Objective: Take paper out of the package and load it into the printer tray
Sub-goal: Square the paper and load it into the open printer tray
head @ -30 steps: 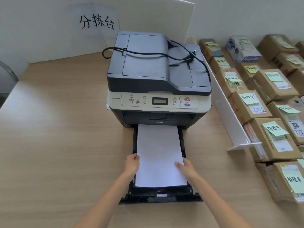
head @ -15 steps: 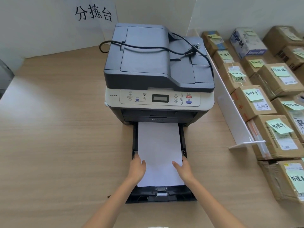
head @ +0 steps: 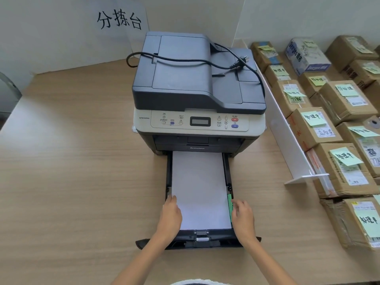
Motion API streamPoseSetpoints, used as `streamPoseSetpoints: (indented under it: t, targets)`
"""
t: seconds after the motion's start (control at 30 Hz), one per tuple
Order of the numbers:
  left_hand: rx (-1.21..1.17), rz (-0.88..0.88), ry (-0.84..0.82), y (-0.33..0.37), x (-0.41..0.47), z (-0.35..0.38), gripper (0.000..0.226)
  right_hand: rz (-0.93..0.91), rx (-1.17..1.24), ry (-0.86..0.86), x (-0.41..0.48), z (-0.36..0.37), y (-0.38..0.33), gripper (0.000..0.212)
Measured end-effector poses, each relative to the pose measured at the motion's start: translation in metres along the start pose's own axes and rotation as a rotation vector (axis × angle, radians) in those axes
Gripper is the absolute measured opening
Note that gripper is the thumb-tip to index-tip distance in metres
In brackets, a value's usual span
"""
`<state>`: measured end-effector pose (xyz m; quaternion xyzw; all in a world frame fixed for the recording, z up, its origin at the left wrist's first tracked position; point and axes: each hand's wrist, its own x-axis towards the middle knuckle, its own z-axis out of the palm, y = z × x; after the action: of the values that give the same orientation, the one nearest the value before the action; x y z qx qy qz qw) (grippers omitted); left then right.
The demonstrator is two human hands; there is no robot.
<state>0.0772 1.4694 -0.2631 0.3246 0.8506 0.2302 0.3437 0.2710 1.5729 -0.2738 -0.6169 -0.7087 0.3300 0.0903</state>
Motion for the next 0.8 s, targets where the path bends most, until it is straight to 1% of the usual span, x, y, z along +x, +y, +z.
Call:
streamPoseSetpoints:
  t: [0.1,0.23,0.47,0.6,0.8]
  targets:
    - [-0.023,0.045,0.051,-0.009,-0.005,-0.004,0.037,0.022,0.026,0.005,-0.005,-0.008,0.009,0.022]
    - [-0.017,0.021,0.134,-0.026,-0.007,-0.011,0.035,0.03,0.003,-0.045,-0.008,-0.01,0.015,0.022]
    - [0.038,-0.042,0.095,-0.035,-0.012,-0.011,0.043,0.061,0.068,-0.106,-0.012,-0.007,0.015,0.034]
    - [0.001,-0.095,0.084,-0.034,-0.015,-0.01,0.048,0.083,0.13,-0.165,-0.013,-0.009,0.016,0.041]
    - [-0.072,-0.126,0.041,-0.036,-0.01,-0.011,0.055,0.033,0.189,-0.236,-0.015,-0.012,0.02,0.051]
